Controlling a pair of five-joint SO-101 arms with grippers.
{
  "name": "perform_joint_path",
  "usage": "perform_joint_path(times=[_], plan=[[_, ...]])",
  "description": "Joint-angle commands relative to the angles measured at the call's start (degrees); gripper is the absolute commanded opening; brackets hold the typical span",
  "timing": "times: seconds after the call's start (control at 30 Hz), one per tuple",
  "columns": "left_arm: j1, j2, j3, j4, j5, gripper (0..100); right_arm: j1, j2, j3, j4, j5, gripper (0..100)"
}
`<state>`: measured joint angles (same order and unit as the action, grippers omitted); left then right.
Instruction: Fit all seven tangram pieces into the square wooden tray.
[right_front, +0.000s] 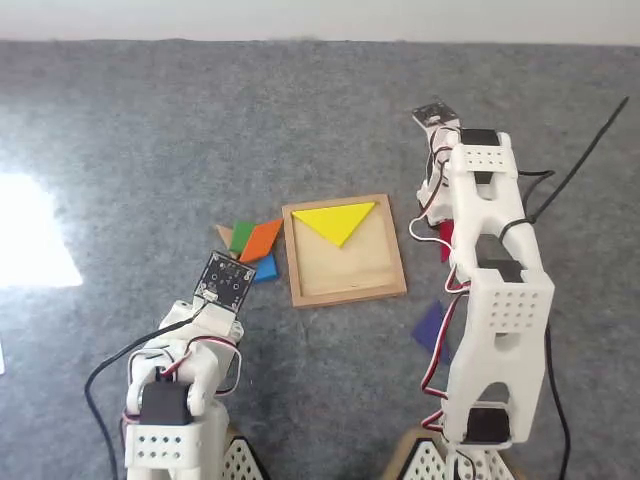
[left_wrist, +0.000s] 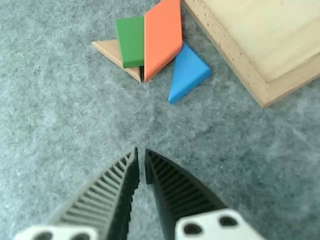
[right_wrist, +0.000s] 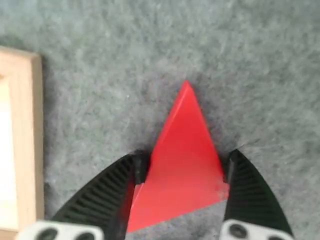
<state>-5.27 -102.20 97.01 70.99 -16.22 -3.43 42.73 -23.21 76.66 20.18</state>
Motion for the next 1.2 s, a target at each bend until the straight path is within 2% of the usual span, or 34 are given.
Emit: perform_joint_path(times=[0.0,0.07,0.23,0.3,0.5,0.67,0.93,1.0,1.17], plan=[[-0.3,0.4,-0.5,0.4,0.4,2,0.1,-0.5,-0.1,1.4,-1.5,22.3],[-0.3,0.4,-0.5,0.4,0.4,2,0.3,-2.7,0.0,1.5,-1.5,23.5],[-0.3,0.4,-0.5,0.4,0.4,2,1.1,-14.2,-0.1,7.4,-5.6,40.6],[-0.3,0.4,-0.5,0.4,0.4,2,0.7,-17.4,1.1,10.2,-7.7,43.0],[-0.3,0.4,-0.5,0.4,0.4,2,0.7,-14.9,5.8,7.4,-15.1,43.0],[-0.3,0.4,-0.5,0.4,0.4,2,-0.5,-8.0,8.4,-2.4,-15.2,43.0],[-0.3,0.4,-0.5,0.4,0.4,2,-0.4,-2.2,4.9,-2.8,-13.7,43.0],[-0.3,0.4,-0.5,0.4,0.4,2,-0.5,-2.0,4.7,-2.9,-13.6,40.3],[-0.3,0.4,-0.5,0.4,0.4,2,-0.5,-1.9,4.7,-2.8,-13.6,26.2]])
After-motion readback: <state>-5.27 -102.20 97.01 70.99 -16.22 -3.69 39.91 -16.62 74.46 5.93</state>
